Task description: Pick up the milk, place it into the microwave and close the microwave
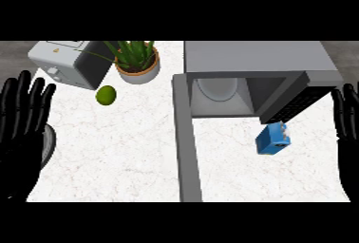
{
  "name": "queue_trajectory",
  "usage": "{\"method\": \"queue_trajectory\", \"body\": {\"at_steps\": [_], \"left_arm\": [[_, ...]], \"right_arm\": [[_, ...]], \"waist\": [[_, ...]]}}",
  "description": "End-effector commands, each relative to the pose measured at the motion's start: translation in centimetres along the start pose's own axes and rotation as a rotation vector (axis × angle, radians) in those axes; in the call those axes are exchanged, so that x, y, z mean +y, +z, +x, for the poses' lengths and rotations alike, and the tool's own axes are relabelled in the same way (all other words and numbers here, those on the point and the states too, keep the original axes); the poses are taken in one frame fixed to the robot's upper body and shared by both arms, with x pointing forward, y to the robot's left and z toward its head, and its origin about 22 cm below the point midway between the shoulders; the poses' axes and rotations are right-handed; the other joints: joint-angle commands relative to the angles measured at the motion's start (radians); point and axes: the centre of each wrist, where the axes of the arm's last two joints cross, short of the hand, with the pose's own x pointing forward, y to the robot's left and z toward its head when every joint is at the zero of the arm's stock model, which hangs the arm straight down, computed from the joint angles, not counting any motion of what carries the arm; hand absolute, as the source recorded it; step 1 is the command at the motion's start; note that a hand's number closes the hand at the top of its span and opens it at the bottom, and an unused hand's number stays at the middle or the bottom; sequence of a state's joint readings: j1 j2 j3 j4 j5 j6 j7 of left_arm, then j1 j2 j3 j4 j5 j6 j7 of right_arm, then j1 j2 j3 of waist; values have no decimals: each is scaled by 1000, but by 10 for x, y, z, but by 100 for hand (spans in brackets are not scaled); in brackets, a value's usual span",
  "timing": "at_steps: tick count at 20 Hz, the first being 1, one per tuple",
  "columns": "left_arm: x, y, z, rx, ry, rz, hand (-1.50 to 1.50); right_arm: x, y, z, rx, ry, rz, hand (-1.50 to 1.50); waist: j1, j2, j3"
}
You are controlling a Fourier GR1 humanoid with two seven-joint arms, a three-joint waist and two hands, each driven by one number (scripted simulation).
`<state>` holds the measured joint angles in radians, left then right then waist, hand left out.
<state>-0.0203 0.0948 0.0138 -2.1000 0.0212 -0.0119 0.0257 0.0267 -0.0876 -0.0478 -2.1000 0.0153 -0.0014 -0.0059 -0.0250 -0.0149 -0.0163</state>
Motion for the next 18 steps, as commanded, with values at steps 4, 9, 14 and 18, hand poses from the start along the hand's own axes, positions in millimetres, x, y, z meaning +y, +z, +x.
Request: {"method": "queue_trajectory", "body": {"at_steps": [4, 9, 14, 18], "left_arm": [[9, -3, 16, 3, -35, 23, -150], [9, 15, -2, 128, 102, 62, -150], [28, 33, 7, 112, 126, 89, -150], [32, 62, 11, 130, 118, 95, -150]], "right_arm": [[26, -10, 23, -6, -48, 157, -150], [57, -10, 27, 97, -306, 446, -150], [61, -12, 46, 117, -325, 448, -150], [62, 9, 39, 107, -270, 362, -150]], "waist": [[30, 14, 16], [43, 14, 15], [31, 14, 16], [30, 13, 16]]}}
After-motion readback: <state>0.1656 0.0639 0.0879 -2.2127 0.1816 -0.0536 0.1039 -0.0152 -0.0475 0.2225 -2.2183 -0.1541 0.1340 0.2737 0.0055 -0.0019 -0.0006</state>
